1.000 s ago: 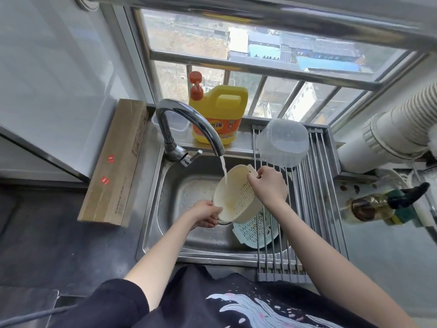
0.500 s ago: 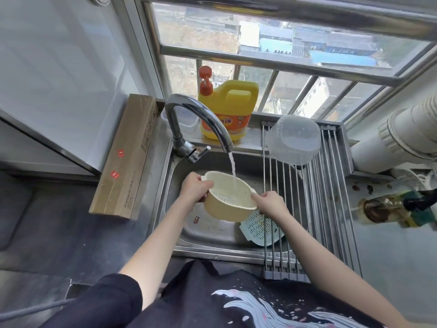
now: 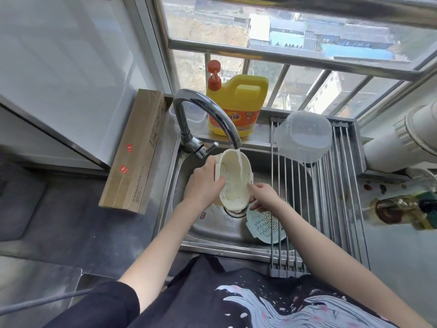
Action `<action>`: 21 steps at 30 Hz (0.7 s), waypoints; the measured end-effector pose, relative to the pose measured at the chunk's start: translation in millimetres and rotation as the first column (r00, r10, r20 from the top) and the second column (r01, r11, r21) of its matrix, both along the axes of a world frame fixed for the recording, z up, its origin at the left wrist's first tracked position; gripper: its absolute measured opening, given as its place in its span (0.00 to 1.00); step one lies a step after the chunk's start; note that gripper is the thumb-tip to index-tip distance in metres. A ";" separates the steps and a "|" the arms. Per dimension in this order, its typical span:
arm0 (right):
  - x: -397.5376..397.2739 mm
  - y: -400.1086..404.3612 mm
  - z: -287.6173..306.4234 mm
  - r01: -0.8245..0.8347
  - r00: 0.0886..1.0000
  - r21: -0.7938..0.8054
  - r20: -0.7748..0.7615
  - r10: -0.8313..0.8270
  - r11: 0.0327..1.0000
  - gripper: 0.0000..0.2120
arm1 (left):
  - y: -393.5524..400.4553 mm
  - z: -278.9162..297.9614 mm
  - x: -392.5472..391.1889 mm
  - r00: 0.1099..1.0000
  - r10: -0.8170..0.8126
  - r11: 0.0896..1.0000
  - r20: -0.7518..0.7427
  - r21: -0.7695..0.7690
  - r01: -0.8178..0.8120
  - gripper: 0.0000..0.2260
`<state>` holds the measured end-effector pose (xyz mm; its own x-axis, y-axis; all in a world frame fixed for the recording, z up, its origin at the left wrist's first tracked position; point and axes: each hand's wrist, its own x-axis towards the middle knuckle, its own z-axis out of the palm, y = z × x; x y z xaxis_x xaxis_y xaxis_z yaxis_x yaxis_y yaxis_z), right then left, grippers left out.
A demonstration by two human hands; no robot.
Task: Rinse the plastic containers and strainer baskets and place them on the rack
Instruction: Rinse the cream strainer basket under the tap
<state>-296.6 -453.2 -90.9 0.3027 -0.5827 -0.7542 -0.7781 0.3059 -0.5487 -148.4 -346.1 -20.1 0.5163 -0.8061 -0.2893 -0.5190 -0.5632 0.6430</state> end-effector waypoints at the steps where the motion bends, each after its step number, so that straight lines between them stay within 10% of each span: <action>1: 4.3 -0.7 -0.1 -0.012 1.000 0.008 0.018 0.012 1.000 0.18 | 1.9 0.5 -0.1 1.000 -0.005 1.000 0.021 -0.008 0.006 0.11; 14: 28.6 -4.5 -3.8 -0.052 0.994 -0.068 0.092 0.058 0.996 0.10 | 21.0 12.2 0.8 0.978 -0.085 0.996 0.188 -0.020 0.090 0.11; 21: 23.6 -1.9 -1.4 -0.226 0.973 -0.101 0.031 0.230 0.969 0.14 | 28.7 9.4 -1.1 0.998 0.056 0.995 0.005 -0.084 -0.055 0.11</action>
